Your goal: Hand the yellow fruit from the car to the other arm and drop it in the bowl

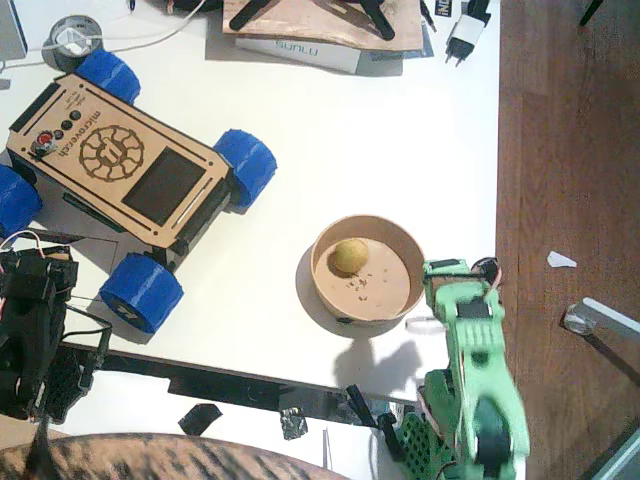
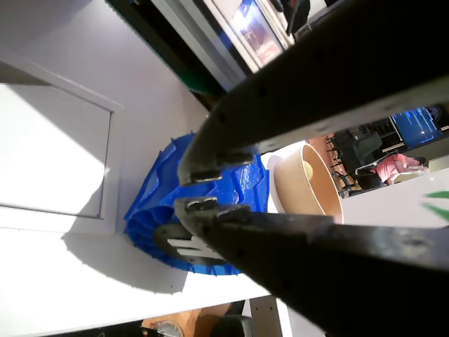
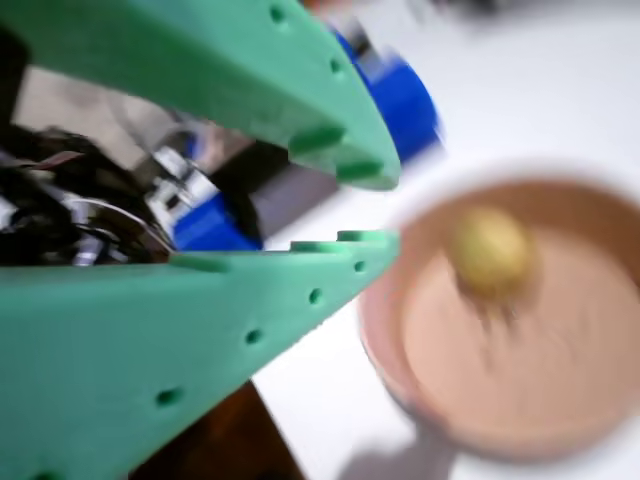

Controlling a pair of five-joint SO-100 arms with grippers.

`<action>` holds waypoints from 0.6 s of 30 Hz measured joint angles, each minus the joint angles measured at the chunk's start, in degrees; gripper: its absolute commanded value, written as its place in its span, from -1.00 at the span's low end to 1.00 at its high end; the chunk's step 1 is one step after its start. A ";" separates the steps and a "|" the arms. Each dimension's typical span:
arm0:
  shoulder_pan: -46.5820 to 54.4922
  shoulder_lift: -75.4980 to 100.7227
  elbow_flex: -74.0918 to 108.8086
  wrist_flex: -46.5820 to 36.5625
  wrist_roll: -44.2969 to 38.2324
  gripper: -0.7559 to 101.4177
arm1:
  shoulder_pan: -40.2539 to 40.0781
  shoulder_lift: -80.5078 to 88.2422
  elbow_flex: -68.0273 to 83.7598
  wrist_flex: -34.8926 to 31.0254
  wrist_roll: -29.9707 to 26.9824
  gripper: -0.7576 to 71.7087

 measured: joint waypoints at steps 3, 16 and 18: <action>0.00 0.00 0.00 0.00 0.09 -0.98 | -1.41 11.25 0.00 6.15 0.97 -0.98; 0.00 0.00 0.00 0.00 0.09 -0.98 | -5.71 29.62 0.09 13.71 3.69 -0.98; 0.00 -0.09 0.00 0.00 0.09 -0.98 | -5.89 29.62 0.18 13.71 4.39 -0.98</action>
